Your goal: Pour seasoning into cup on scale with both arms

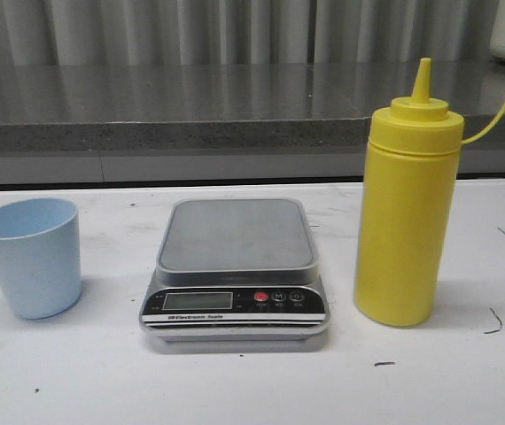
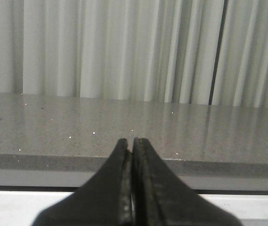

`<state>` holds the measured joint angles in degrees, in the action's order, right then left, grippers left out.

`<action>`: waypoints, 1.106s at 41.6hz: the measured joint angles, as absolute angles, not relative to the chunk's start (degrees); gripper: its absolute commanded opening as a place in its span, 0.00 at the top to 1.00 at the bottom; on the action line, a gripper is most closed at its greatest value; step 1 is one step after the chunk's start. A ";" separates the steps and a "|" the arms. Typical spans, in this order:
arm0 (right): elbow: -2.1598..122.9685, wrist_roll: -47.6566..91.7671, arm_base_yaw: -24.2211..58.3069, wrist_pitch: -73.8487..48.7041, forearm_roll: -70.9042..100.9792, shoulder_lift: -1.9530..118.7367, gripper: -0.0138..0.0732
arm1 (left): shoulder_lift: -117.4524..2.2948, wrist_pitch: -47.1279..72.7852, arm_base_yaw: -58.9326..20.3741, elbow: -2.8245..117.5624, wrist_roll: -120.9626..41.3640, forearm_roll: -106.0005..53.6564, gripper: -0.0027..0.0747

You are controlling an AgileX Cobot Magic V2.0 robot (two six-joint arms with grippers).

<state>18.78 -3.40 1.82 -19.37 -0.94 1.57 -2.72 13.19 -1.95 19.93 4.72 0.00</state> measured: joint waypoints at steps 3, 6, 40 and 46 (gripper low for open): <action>23.90 -3.40 1.82 -24.06 -0.94 4.94 0.98 | -5.72 18.33 -1.95 25.72 4.60 0.00 0.99; 28.00 -3.40 1.82 -28.35 -0.94 8.26 0.98 | -9.10 23.00 -1.95 30.81 4.59 0.00 0.99; 31.81 -2.84 1.82 -44.88 -2.57 31.45 0.71 | -25.49 38.84 -1.95 34.86 3.14 0.00 0.98; 31.80 -1.71 1.82 -45.26 -2.57 32.03 0.34 | -25.58 38.94 -1.95 34.04 3.14 -0.30 0.74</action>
